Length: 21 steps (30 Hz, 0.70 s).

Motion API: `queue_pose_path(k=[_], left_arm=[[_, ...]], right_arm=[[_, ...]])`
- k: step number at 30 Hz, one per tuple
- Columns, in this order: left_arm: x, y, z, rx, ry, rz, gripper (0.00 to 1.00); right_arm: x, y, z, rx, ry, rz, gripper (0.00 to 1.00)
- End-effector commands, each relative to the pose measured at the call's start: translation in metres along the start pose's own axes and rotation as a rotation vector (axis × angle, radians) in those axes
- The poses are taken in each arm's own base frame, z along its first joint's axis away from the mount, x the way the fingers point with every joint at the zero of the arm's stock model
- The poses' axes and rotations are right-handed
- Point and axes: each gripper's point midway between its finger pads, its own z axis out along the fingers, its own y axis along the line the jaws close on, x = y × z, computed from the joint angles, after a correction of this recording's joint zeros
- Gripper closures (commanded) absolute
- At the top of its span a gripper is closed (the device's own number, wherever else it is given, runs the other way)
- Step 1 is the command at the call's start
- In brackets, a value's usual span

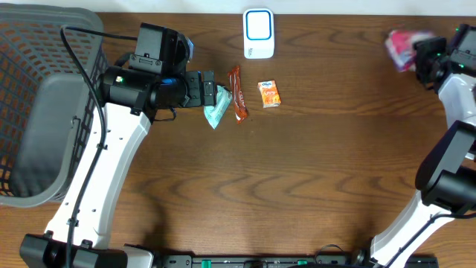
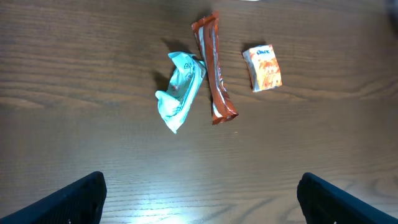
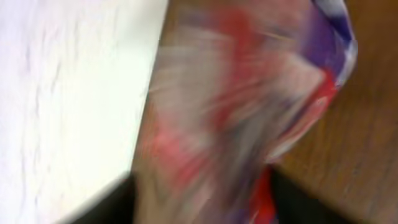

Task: Scan the item barcode
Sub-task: 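Carry the snack box to the right back corner and release it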

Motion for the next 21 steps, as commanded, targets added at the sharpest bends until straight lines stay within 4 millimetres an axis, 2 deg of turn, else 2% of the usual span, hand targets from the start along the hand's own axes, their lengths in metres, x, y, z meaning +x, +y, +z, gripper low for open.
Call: queue_pose_path(k=[1, 5, 7, 10, 13, 15, 17, 18, 21], left_arm=[[-0.002, 0.0, 0.0, -0.003, -0.002, 0.006, 0.02], [-0.001, 0.0, 0.0, -0.002, -0.002, 0.005, 0.02], [-0.001, 0.0, 0.0, -0.002, -0.002, 0.005, 0.02], [-0.001, 0.0, 0.0, -0.002, -0.002, 0.005, 0.02], [-0.001, 0.0, 0.0, -0.002, -0.002, 0.005, 0.02], [-0.002, 0.0, 0.0, -0.003, -0.002, 0.005, 0.02], [-0.002, 0.0, 0.0, -0.003, -0.002, 0.005, 0.02], [-0.001, 0.0, 0.0, -0.002, -0.002, 0.006, 0.02], [-0.001, 0.0, 0.0, -0.002, -0.002, 0.006, 0.02]], right_arm=[[0.014, 0.032, -0.012, -0.125, 0.07, -0.161, 0.15], [0.029, 0.057, -0.028, -0.244, 0.16, -0.192, 0.13], [0.039, 0.075, -0.044, -0.325, 0.207, -0.256, 0.13], [0.062, 0.1, -0.067, -0.459, 0.286, -0.404, 0.14], [0.1, 0.112, -0.086, -0.595, 0.407, -0.564, 0.15], [0.133, 0.109, -0.093, -0.629, 0.508, -0.635, 0.15], [0.165, 0.097, -0.093, -0.594, 0.589, -0.696, 0.15], [0.198, 0.084, -0.092, -0.54, 0.657, -0.784, 0.13], [0.249, 0.065, -0.09, -0.449, 0.741, -0.927, 0.12]])
